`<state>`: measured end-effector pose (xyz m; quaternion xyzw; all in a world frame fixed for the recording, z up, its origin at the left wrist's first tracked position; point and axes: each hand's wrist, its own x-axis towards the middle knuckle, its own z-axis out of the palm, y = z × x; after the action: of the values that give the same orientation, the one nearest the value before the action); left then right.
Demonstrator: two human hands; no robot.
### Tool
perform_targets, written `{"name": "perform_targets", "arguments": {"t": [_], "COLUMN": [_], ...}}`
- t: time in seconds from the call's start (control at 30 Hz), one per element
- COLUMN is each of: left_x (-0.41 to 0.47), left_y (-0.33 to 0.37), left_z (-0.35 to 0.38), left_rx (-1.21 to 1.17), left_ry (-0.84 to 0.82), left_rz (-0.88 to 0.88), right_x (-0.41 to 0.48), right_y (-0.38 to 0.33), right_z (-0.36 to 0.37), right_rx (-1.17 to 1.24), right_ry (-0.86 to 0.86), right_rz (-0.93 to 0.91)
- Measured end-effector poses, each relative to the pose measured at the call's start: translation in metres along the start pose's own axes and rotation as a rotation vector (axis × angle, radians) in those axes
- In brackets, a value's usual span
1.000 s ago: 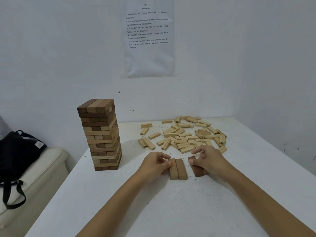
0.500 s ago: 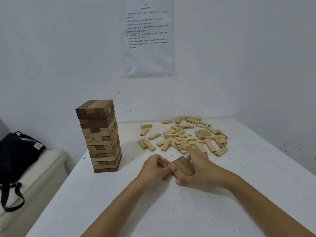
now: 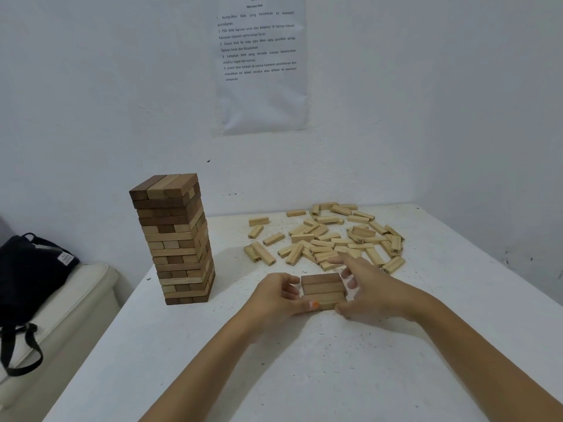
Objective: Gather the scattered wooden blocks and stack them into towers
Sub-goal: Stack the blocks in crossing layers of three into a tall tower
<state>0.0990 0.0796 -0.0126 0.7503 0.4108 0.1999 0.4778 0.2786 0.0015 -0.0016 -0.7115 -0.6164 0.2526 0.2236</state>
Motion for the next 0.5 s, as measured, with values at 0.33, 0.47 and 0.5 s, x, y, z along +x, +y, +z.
{"name": "perform_targets", "arguments": {"t": [0.33, 0.47, 0.5], "left_x": [-0.0039, -0.0047, -0.0052], "left_y": [0.0058, 0.0071, 0.0077], "left_z": [0.0069, 0.0067, 0.0065], "left_rx": [-0.032, -0.053, -0.053], "left_ry": [0.029, 0.037, 0.036], "left_rz": [0.037, 0.045, 0.044], "right_x": [0.0014, 0.0012, 0.0009], "right_y": [-0.0041, -0.0052, -0.0054], "right_z": [0.0056, 0.0066, 0.0067], "right_rx": [0.071, 0.052, 0.050], "right_ry": [0.067, 0.074, 0.077], "right_rz": [0.014, 0.013, 0.015]}}
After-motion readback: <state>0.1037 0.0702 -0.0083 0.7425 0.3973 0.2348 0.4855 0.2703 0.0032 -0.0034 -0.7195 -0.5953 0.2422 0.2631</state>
